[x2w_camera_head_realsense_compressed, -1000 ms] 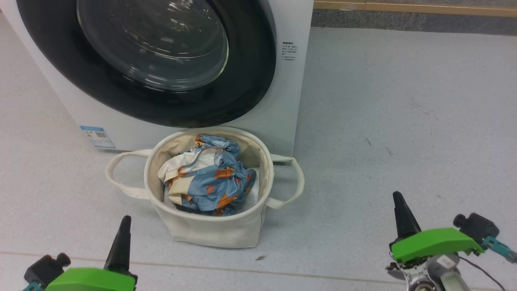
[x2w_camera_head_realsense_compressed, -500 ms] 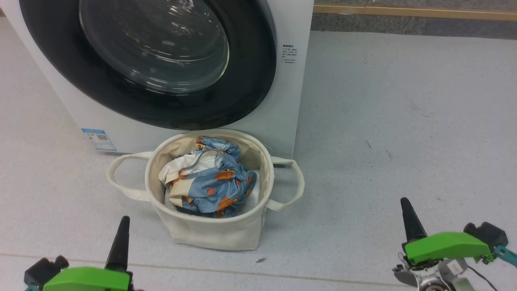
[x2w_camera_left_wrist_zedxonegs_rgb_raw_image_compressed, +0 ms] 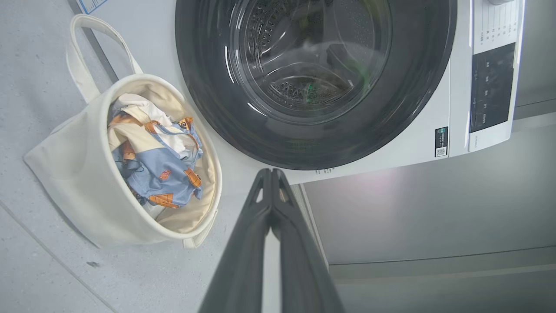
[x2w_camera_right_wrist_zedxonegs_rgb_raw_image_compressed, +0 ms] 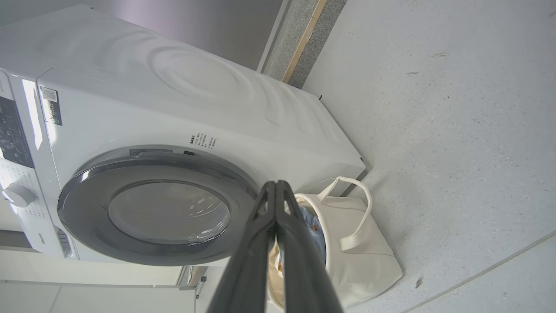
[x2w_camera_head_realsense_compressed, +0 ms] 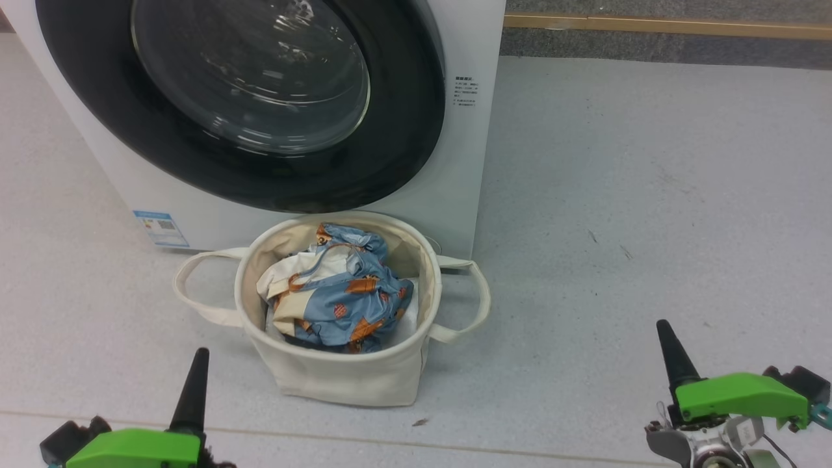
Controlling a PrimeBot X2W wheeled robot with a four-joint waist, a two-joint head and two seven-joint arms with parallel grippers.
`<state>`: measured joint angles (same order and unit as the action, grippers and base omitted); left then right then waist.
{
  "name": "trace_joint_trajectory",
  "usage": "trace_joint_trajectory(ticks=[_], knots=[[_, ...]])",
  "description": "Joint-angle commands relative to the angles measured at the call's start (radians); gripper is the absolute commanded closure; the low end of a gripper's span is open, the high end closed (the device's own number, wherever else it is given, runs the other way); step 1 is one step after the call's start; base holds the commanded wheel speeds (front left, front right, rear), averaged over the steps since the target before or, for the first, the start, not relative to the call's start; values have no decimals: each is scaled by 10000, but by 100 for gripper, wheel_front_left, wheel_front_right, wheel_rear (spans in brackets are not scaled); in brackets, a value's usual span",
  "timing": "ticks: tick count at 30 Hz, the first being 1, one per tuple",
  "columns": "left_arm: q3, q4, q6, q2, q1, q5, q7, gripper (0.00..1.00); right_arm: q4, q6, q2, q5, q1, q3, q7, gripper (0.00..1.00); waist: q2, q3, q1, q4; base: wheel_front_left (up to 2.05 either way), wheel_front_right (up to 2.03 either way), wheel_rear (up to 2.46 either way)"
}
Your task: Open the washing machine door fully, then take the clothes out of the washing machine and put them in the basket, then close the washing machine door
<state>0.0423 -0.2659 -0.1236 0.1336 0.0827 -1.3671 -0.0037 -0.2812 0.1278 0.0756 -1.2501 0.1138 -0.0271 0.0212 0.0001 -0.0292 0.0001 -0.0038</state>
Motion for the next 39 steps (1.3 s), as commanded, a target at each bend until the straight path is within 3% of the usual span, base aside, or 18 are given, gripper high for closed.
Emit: trace_joint_trajectory(ticks=[1, 39], knots=[[-422, 261, -51, 25, 271, -211, 98, 100, 365, 21, 106, -346, 113, -27, -90, 100, -1, 13, 0, 2, 0, 0, 0], [-1455, 209, -71, -753, 244, -2502, 1085, 100, 387, 29, 17, -3898, -92, 1034, -1042, 100, -1, 261, 0, 38, 0, 0, 0]])
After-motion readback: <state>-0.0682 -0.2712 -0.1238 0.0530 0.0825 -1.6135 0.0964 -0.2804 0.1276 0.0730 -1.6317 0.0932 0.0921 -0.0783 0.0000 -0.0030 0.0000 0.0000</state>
